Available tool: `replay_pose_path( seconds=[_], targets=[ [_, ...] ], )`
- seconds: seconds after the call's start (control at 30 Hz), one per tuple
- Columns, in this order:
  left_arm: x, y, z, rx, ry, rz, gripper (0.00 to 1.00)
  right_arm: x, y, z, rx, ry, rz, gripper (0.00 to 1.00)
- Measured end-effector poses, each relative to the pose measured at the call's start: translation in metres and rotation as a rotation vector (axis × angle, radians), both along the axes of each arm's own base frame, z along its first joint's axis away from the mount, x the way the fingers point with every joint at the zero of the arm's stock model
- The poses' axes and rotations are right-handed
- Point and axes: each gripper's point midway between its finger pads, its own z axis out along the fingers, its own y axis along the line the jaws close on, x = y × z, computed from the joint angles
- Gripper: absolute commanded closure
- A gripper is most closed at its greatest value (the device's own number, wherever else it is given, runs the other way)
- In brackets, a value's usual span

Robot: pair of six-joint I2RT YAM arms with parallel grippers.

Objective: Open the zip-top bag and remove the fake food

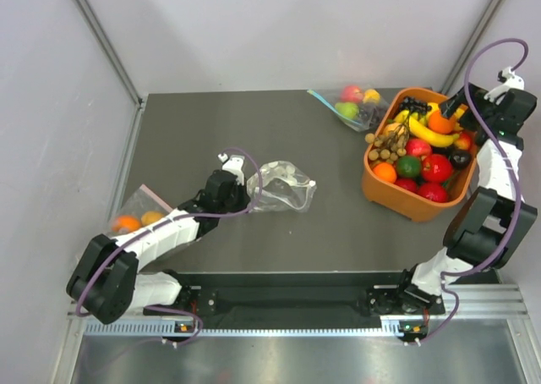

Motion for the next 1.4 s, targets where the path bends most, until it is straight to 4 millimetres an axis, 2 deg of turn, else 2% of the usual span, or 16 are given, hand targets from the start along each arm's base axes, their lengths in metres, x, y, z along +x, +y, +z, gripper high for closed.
replay_pose_path(
  seconds=[0.1,0.2,0.23,0.3,0.33,0.4,0.43,0.53,0.57,0.6,0.7,0.83,1.0,1.23,1.3,1.4],
  targets=[
    [0.002,-0.002,0.001,-0.003,-0.001,-0.003,0.93,-0.011,0.006,0.008,-0.006,-0.013,-0.002,0.00],
    [0.004,-0.003,0.004,-0.003,-0.006,-0.004,0.89,-0.031,0.016,0.025,-0.019,-0.041,-0.009,0.00],
    [0.004,-0.003,0.004,-0.003,-0.007,-0.004,0.83,-0.038,0.019,0.035,-0.028,-0.059,-0.012,0.00],
    [0.006,-0.004,0.007,-0.006,-0.014,-0.004,0.77,-0.054,0.032,0.051,-0.048,-0.093,-0.008,0.00],
    [0.007,-0.004,0.009,-0.007,-0.017,-0.004,0.67,-0.063,0.038,0.061,-0.065,-0.116,-0.012,0.00],
    [0.009,-0.006,0.012,-0.009,-0.025,-0.006,0.56,-0.080,0.059,0.073,-0.091,-0.149,-0.002,0.00],
    [0.010,-0.007,0.014,-0.010,-0.029,-0.009,0.42,-0.088,0.073,0.078,-0.100,-0.166,0.017,0.00],
    [0.014,-0.008,0.019,-0.013,-0.036,-0.008,0.23,-0.108,0.121,0.084,-0.118,-0.196,0.095,0.01],
    [0.014,-0.008,0.020,-0.012,-0.037,-0.008,0.07,-0.115,0.137,0.082,-0.118,-0.199,0.128,0.00],
    [0.014,-0.008,0.021,-0.010,-0.039,-0.010,0.01,-0.122,0.151,0.081,-0.118,-0.202,0.155,0.00],
    [0.012,-0.005,0.025,-0.011,-0.038,0.003,0.01,-0.141,0.175,0.076,-0.118,-0.201,0.202,0.00],
    [0.007,0.004,0.044,-0.007,-0.061,0.026,0.01,-0.161,0.189,0.073,-0.121,-0.200,0.227,0.00],
    [0.009,0.011,0.103,-0.063,-0.180,0.062,0.01,-0.181,0.207,0.058,-0.117,-0.176,0.284,0.00],
    [0.003,0.031,0.193,-0.142,-0.335,0.146,0.01,-0.196,0.214,0.029,-0.113,-0.097,0.314,0.00],
    [-0.001,0.040,0.209,-0.166,-0.365,0.191,0.01,-0.198,0.215,0.031,-0.113,-0.105,0.320,0.00],
    [-0.007,0.056,0.224,-0.188,-0.394,0.261,0.01,-0.202,0.216,0.035,-0.112,-0.119,0.328,0.00]
  ],
)
